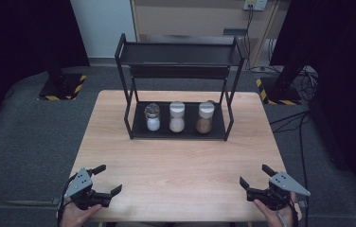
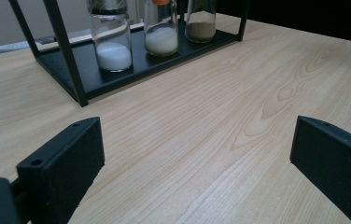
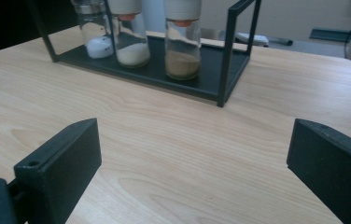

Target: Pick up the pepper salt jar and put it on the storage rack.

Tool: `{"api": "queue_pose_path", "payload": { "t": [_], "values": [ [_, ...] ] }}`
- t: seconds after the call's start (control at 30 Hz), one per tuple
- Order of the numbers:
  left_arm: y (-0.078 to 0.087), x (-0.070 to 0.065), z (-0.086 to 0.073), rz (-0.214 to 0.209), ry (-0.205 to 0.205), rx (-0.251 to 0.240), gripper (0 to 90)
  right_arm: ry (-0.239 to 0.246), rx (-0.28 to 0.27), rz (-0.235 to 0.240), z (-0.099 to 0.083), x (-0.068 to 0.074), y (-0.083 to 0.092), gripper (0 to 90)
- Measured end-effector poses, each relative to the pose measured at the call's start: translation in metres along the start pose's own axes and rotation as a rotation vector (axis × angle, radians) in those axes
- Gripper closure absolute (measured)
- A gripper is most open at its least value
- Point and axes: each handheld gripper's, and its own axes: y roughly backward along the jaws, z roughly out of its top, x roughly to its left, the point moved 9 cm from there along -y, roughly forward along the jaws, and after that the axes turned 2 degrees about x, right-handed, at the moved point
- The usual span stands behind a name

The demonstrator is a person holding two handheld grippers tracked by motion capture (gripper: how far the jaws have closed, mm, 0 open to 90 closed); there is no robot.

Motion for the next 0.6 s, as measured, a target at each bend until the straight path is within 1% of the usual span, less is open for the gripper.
{"api": "queue_pose_path", "payload": {
  "t": [0.1,0.23,0.6],
  "values": [
    [0.0016,0.0009,0.0001,0.016,0.000,-0.006,2.1,0.002,0.001,-0.020,-0.0008,-0.0027,0.0011,3.4],
    [0.0032,0.0035,-0.0007,0.031,0.010,-0.015,2.1,-0.008,0.003,-0.025,-0.0018,-0.0056,0.0019,3.4],
    [0.0018,0.0035,-0.0003,0.024,0.004,-0.005,2.2,-0.012,0.013,-0.019,-0.0019,-0.0062,0.0010,3.4]
  ]
}}
